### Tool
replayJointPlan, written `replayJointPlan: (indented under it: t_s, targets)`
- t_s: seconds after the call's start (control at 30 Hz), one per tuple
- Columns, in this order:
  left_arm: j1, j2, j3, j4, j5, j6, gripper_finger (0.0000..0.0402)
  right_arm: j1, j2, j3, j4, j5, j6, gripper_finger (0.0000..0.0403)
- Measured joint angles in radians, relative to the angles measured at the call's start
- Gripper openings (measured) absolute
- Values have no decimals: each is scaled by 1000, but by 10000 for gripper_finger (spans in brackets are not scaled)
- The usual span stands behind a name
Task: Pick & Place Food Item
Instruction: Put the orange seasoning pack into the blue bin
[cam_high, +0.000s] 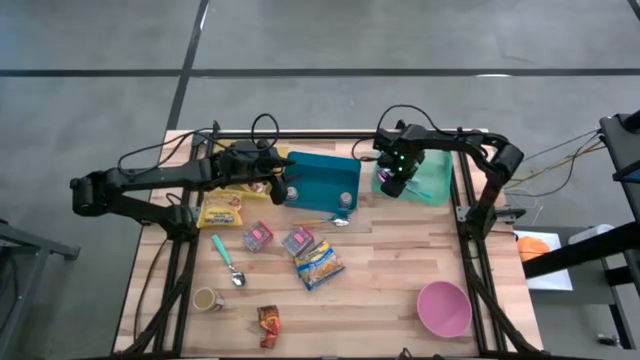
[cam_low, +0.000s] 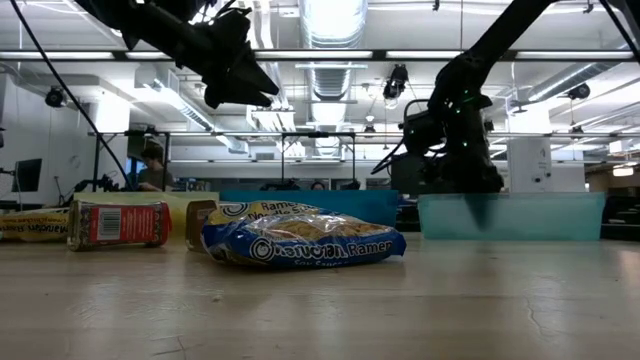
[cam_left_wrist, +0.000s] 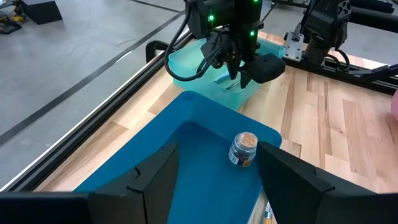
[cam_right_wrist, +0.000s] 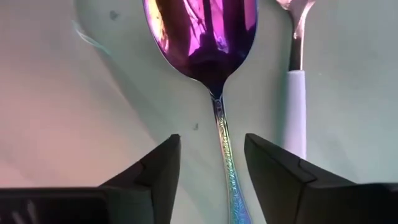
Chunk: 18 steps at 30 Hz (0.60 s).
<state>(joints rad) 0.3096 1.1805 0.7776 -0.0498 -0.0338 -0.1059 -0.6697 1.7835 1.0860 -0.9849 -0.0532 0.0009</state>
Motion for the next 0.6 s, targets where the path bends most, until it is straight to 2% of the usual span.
replayJointPlan:
  t_s: [0.37, 0.6]
  targets:
    - [0, 0, 0, 0, 0, 0, 224, 8, -92, 36, -23, 7, 31, 190]
    - [1, 0, 0, -5, 0, 0, 224, 60, -209, 29, -32, 67, 86, 190]
